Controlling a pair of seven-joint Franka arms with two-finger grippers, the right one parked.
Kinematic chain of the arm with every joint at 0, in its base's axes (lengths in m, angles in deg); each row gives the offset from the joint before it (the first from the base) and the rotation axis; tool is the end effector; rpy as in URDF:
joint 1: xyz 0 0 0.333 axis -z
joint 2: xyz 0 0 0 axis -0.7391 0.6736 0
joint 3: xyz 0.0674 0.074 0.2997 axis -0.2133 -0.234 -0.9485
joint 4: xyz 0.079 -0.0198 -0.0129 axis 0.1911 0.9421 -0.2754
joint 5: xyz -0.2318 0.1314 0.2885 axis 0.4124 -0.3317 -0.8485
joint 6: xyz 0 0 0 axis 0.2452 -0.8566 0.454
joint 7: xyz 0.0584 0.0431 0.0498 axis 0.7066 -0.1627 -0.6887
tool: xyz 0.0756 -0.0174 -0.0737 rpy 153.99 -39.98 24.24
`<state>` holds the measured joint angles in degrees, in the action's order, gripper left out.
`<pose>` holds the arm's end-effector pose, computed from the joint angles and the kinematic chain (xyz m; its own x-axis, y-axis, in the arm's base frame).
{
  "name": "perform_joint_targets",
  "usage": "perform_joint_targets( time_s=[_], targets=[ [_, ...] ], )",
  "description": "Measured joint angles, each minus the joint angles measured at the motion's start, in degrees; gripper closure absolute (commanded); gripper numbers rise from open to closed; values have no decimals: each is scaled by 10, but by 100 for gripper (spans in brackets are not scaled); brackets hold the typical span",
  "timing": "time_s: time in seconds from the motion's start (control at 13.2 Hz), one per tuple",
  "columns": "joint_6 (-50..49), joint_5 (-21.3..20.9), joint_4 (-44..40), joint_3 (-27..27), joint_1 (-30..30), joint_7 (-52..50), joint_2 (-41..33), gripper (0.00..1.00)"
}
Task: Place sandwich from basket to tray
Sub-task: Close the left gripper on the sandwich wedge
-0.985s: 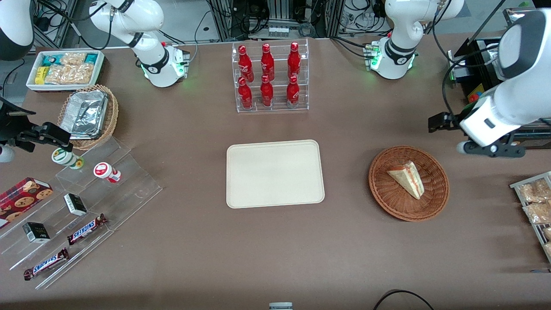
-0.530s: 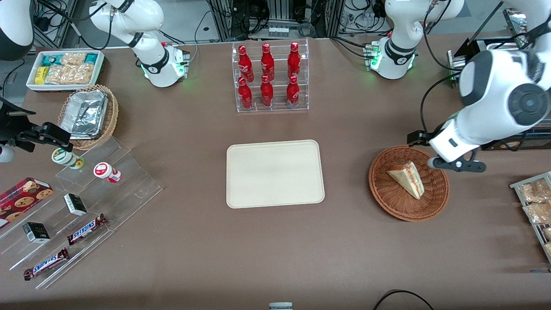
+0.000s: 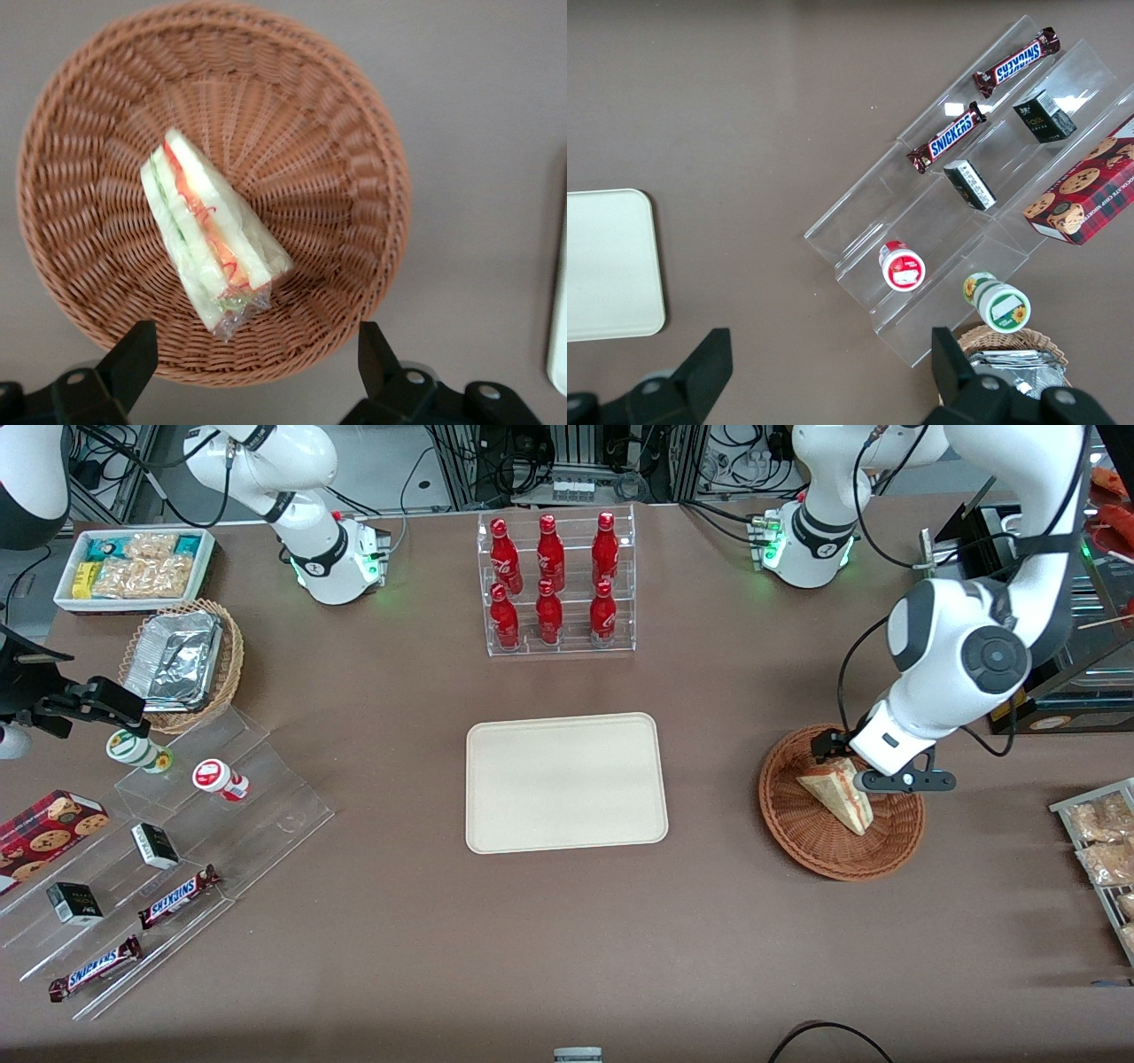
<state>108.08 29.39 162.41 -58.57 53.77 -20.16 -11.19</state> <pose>0.5391 -0.0762 0.3279 0.9981 0.0365 -0.0489 0.0374 -0.9991 0.0183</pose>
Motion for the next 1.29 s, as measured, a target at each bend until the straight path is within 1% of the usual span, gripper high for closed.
perform_joint_targets(
  time_s=[0.08,0.3,0.45,0.61,0.91,1.29],
  targets=[
    [7,0,4,0,0,-33,6,0],
    [10,0,4,-1,0,-183,13,0],
    [10,0,4,0,0,-251,14,0],
    [10,0,4,-1,0,-276,15,0],
    [15,0,3,-5,-13,-286,29,0],
    [59,0,3,-6,-20,-299,62,0]
  ],
)
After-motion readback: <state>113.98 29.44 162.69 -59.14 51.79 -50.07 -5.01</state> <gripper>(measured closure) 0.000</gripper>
